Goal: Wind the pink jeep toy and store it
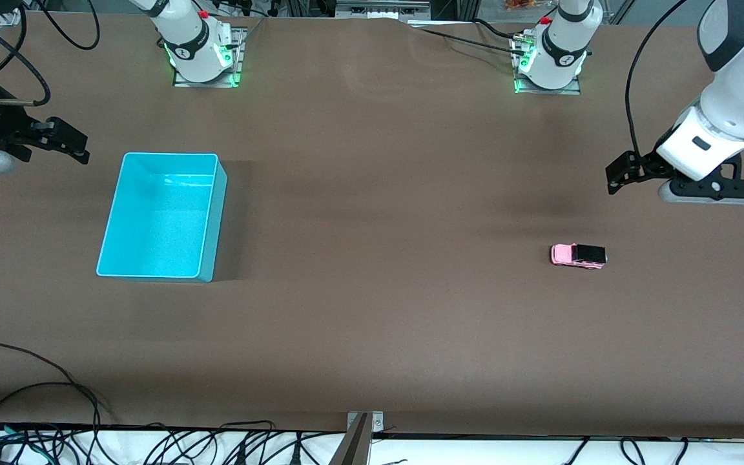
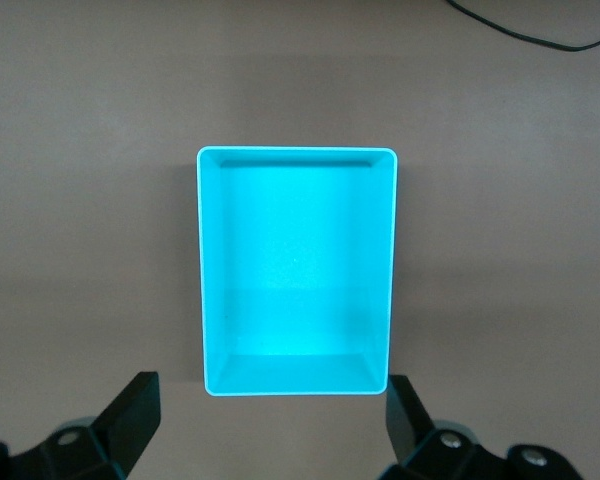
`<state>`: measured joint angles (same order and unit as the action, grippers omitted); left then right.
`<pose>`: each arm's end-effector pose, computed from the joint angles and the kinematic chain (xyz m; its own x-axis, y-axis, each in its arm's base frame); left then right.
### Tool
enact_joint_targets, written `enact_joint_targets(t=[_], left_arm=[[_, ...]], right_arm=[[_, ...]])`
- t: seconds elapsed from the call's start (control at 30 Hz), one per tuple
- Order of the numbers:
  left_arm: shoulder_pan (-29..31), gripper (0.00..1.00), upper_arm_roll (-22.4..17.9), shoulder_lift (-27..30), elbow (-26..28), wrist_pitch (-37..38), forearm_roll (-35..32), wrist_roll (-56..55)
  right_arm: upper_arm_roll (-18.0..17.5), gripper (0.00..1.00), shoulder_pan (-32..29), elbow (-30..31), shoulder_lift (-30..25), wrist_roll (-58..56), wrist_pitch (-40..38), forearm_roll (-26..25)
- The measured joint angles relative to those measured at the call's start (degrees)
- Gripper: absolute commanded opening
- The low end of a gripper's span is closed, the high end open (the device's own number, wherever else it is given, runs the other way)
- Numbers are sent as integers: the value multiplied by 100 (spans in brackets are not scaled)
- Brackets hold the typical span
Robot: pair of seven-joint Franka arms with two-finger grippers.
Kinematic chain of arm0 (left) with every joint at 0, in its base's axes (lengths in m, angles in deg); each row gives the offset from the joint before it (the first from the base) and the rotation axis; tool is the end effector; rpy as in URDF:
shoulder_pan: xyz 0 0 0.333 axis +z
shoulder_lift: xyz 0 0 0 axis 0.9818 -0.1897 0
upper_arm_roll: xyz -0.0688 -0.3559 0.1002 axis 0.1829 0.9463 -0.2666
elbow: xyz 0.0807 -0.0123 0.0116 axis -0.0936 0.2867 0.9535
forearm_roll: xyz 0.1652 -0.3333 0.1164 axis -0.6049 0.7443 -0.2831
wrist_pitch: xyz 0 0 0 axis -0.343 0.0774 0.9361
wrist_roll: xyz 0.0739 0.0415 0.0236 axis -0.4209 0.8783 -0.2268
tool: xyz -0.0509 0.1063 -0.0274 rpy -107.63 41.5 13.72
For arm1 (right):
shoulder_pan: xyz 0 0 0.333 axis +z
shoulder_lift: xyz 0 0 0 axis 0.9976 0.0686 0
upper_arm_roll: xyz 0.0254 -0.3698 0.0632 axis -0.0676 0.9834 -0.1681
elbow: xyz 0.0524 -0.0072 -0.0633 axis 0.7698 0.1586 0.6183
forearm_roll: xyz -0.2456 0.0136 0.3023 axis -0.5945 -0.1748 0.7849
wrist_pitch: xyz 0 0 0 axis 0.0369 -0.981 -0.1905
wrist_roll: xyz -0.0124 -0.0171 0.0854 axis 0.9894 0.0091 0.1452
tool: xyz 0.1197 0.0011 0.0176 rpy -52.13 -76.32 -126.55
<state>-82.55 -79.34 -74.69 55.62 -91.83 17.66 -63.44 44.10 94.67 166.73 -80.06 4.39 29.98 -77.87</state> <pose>0.5615 -0.0546 0.5797 0.9993 -0.0256 0.0279 -0.0252 -0.9995 -0.0164 0.5539 0.0283 0.6540 0.9999 -0.0133 -0.0097 -0.0129 -0.9992 0.0369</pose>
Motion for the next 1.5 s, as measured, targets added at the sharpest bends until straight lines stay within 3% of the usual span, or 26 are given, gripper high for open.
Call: enact_joint_targets(t=[0.3,0.7,1.0,1.5], left_arm=[[23,100,-8,-337,-74,0,0,928],[95,100,-75,-629,-92,0,0,3275],[405,100,-85,-1168,-100,-8,0,5506],[440,100,-71,-2202,-109,-668,0,7828]], right_arm=[[0,100,0,0,0,0,0,0],[1,100,0,0,0,0,0,0],[1,100,0,0,0,0,-1,0],[1,100,0,0,0,0,-2,0]])
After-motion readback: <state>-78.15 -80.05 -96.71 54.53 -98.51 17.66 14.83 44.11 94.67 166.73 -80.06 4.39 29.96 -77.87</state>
